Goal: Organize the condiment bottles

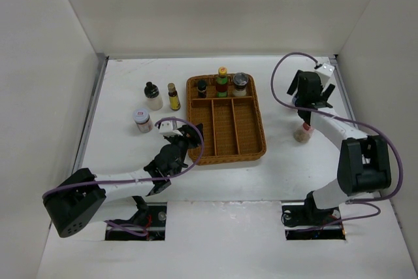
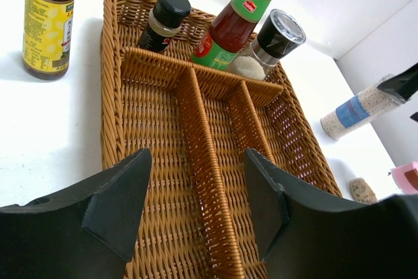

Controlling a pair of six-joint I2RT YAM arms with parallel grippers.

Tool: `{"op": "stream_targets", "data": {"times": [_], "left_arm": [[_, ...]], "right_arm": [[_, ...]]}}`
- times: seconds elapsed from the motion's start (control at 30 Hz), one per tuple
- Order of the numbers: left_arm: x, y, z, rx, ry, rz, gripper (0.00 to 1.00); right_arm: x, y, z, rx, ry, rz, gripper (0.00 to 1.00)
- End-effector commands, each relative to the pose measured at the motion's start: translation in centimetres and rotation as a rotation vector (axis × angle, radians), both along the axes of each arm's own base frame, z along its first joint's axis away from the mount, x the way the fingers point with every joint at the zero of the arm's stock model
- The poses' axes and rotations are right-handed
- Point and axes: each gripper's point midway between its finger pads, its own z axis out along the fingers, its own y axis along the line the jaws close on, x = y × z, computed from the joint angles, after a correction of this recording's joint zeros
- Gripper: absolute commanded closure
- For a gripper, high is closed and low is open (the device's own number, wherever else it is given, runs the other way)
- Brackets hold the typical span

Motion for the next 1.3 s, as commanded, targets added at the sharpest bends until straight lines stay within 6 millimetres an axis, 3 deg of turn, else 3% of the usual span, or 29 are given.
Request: {"op": "stream_targets", "data": {"times": [0.0, 0.17, 0.33, 0.37, 0.43, 0.53, 0.67, 0.93, 1.1, 1.27], "left_arm": [[0.5, -0.7, 2.7, -0.076, -0.051, -0.006, 0.43], [0.6, -0.7, 2.6, -0.075, -0.049, -0.003, 0.43], [0.7, -0.6, 2.5, -0.072, -0.048, 0.002, 0.43], [0.8, -0.5, 2.4, -0.070, -0.046, 0.005, 0.43], [0.8, -0.5, 2.4, -0.069, -0.045, 0.003, 0.43], [0.8, -0.6, 2.2, -0.065, -0.042, 0.003, 0.43], [0.9, -0.6, 2.2, -0.067, -0.042, 0.006, 0.43], [1.1, 1.0, 3.4, -0.109, -0.066, 0.042, 0.43], [1.2, 0.8, 3.0, -0.100, -0.056, 0.038, 0.43], [1.2, 1.0, 2.5, -0.091, -0.049, 0.044, 0.43]], "right_arm": [[1.8, -0.4, 2.6, 0.010, -0.070, -0.004, 0.00], [3.9, -0.4, 1.8, 0.023, -0.080, 0.037, 0.04], [4.3, -0.3, 2.3, 0.021, -0.094, 0.049, 0.41], [4.0, -0.4, 3.2, 0.021, -0.117, 0.041, 0.48], [2.8, -0.7, 6.1, 0.002, -0.197, 0.014, 0.51], [0.6, 2.3, 11.1, -0.049, -0.317, 0.091, 0.52], [-2.2, 7.6, 14.5, -0.012, -0.393, 0.243, 0.52], [-5.8, 20.3, 16.0, 0.156, -0.440, 0.573, 0.54], [-5.1, 27.6, 15.9, 0.206, -0.428, 0.738, 0.54], [-3.2, 31.5, 13.8, 0.201, -0.387, 0.785, 0.54]]}}
